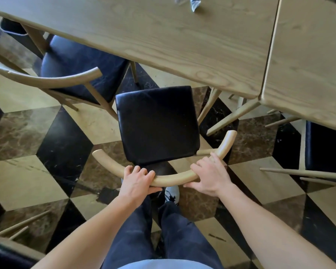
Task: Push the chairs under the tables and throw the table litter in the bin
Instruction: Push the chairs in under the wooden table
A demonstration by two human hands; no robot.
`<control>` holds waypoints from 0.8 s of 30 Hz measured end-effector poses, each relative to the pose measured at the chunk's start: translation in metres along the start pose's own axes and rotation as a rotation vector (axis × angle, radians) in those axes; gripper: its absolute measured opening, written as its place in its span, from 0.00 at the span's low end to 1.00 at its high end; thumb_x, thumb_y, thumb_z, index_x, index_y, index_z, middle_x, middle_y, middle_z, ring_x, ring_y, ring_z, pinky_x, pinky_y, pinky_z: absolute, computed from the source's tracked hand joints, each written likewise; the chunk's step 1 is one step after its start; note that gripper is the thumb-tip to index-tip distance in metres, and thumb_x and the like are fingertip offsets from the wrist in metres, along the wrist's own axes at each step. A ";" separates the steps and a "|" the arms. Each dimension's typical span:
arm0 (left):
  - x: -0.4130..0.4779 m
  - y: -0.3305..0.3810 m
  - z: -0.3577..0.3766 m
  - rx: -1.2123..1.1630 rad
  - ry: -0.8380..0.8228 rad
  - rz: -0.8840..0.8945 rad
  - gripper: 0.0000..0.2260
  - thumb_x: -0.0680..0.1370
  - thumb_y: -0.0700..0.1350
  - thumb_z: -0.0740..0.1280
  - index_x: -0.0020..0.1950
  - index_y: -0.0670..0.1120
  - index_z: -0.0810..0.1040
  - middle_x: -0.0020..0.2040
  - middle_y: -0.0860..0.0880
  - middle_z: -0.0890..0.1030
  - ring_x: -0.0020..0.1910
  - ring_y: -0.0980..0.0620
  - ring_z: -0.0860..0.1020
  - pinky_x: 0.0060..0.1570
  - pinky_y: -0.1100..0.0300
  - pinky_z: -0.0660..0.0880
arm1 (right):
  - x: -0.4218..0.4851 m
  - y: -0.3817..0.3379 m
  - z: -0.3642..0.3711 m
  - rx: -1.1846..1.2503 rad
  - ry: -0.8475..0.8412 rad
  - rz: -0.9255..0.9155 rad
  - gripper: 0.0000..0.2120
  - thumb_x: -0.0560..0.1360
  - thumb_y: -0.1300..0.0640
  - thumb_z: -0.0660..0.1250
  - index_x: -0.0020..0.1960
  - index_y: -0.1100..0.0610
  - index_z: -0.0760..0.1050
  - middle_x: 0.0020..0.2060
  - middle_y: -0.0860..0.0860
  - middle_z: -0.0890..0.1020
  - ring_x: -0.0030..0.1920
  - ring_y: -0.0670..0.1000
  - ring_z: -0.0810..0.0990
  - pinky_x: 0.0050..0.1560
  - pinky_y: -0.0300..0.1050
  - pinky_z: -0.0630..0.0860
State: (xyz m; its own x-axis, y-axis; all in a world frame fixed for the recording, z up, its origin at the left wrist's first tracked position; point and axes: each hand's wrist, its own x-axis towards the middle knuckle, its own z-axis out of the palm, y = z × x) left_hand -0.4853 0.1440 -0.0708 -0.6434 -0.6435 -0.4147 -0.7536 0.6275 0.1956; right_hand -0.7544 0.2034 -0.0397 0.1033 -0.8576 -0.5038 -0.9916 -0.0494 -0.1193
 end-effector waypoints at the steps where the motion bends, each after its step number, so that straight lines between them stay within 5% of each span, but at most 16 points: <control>1: -0.001 -0.005 -0.001 0.009 -0.011 0.010 0.24 0.73 0.70 0.54 0.47 0.52 0.76 0.40 0.52 0.79 0.42 0.46 0.76 0.56 0.44 0.69 | -0.002 -0.005 0.001 0.010 0.001 0.016 0.28 0.73 0.26 0.54 0.52 0.47 0.78 0.48 0.46 0.81 0.54 0.51 0.77 0.74 0.61 0.57; 6: 0.002 -0.034 -0.015 0.047 -0.113 0.058 0.30 0.72 0.72 0.49 0.54 0.54 0.79 0.47 0.53 0.81 0.52 0.46 0.77 0.64 0.40 0.65 | -0.004 -0.033 0.008 0.072 0.023 0.103 0.30 0.73 0.25 0.52 0.55 0.47 0.78 0.51 0.47 0.82 0.56 0.52 0.78 0.74 0.63 0.57; 10: 0.015 -0.053 -0.034 0.047 -0.238 0.078 0.25 0.76 0.68 0.56 0.64 0.55 0.74 0.58 0.52 0.79 0.62 0.46 0.71 0.69 0.39 0.54 | 0.003 -0.051 0.006 0.113 0.004 0.168 0.30 0.74 0.26 0.52 0.59 0.46 0.77 0.54 0.46 0.81 0.60 0.52 0.76 0.75 0.64 0.54; 24: 0.060 -0.136 -0.088 0.162 -0.325 0.199 0.24 0.76 0.67 0.62 0.68 0.57 0.71 0.62 0.52 0.76 0.64 0.48 0.69 0.71 0.39 0.56 | 0.059 -0.112 -0.011 0.179 0.040 0.331 0.30 0.73 0.24 0.51 0.55 0.46 0.75 0.52 0.46 0.81 0.57 0.52 0.76 0.71 0.63 0.57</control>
State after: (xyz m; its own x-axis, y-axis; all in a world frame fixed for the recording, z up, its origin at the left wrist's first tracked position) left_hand -0.4328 -0.0185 -0.0441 -0.6790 -0.3474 -0.6467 -0.5716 0.8030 0.1687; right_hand -0.6381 0.1524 -0.0468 -0.2272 -0.8317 -0.5066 -0.9413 0.3210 -0.1047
